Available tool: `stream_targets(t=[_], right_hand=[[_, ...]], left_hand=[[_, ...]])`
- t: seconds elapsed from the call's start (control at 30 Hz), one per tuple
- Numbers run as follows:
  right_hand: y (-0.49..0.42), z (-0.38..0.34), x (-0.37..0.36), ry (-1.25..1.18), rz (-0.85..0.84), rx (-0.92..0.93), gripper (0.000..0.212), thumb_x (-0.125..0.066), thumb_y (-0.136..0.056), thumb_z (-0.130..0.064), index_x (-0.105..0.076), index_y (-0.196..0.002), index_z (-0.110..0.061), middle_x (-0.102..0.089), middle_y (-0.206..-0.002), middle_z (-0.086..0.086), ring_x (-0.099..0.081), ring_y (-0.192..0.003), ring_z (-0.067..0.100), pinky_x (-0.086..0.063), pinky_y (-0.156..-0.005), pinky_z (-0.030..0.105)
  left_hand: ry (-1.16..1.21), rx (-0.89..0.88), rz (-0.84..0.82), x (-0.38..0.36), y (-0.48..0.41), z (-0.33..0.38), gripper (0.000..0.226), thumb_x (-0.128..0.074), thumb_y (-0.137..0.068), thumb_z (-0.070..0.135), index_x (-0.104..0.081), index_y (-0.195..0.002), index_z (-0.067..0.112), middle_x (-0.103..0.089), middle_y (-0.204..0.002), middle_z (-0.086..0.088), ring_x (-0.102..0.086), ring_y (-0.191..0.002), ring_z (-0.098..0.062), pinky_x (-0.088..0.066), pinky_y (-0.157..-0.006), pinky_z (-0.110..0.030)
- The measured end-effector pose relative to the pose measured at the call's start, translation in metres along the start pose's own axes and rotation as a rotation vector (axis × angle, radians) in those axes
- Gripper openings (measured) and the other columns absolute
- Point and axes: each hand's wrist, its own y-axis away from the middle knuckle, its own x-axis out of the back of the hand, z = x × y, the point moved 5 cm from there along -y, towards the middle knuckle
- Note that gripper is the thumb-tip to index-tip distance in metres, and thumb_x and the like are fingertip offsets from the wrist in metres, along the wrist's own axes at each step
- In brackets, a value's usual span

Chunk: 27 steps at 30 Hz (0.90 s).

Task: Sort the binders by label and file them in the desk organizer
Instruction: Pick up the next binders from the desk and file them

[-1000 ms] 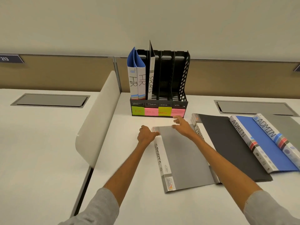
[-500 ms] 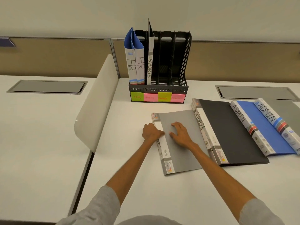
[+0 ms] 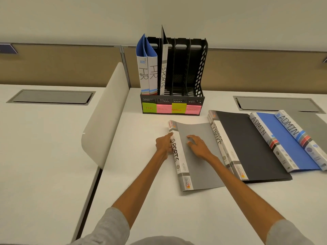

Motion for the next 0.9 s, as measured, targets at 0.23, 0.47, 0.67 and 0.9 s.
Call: stream_targets(t=[0.23,0.47,0.67,0.9], right_hand=[[-0.035,-0.049,0.050,-0.092,-0.066,-0.133,0.051,-0.047,-0.098,-0.048,-0.039,-0.145,-0.028,-0.038,-0.152,0.008,-0.045,-0.130,0.039,-0.056,-0.084,0.056],[-0.052,-0.077,0.077,-0.162,-0.106,-0.075,0.065,-0.058,-0.094,-0.045,-0.027,-0.150,-0.036,-0.033,-0.155,0.011,-0.042,-0.134,0.040,-0.060,-0.072,0.055],[-0.060,-0.108,0.100,-0.182,-0.109,-0.020,0.079,-0.066,-0.091,-0.037,-0.017,-0.152,-0.041,-0.026,-0.158,0.012,-0.045,-0.130,0.043,-0.060,-0.070,0.055],[-0.071,-0.138,0.135,-0.256,0.077,0.051,0.052,-0.075,-0.082,-0.021,-0.048,-0.126,-0.025,-0.053,-0.121,0.011,-0.062,-0.097,0.033,-0.060,-0.050,0.042]], left_hand=[[-0.123,-0.238,-0.217,-0.020,0.013,0.025,0.066,-0.083,-0.071,0.008,-0.051,-0.129,0.009,-0.067,-0.110,-0.005,-0.066,-0.088,-0.016,-0.054,-0.065,-0.027],[-0.283,-0.399,-0.391,-0.031,0.025,0.038,0.095,-0.084,-0.064,-0.003,-0.031,-0.136,0.028,-0.052,-0.124,-0.001,-0.060,-0.099,-0.014,-0.055,-0.058,-0.017],[-0.361,-0.465,-0.468,-0.044,0.038,0.071,0.099,-0.080,-0.067,-0.001,-0.028,-0.144,0.031,-0.053,-0.116,0.010,-0.063,-0.093,-0.012,-0.054,-0.056,-0.016],[-0.360,-0.557,-0.527,-0.048,0.055,0.104,0.101,-0.076,-0.068,-0.006,-0.027,-0.148,0.030,-0.057,-0.121,0.004,-0.067,-0.098,-0.014,-0.058,-0.067,-0.024]])
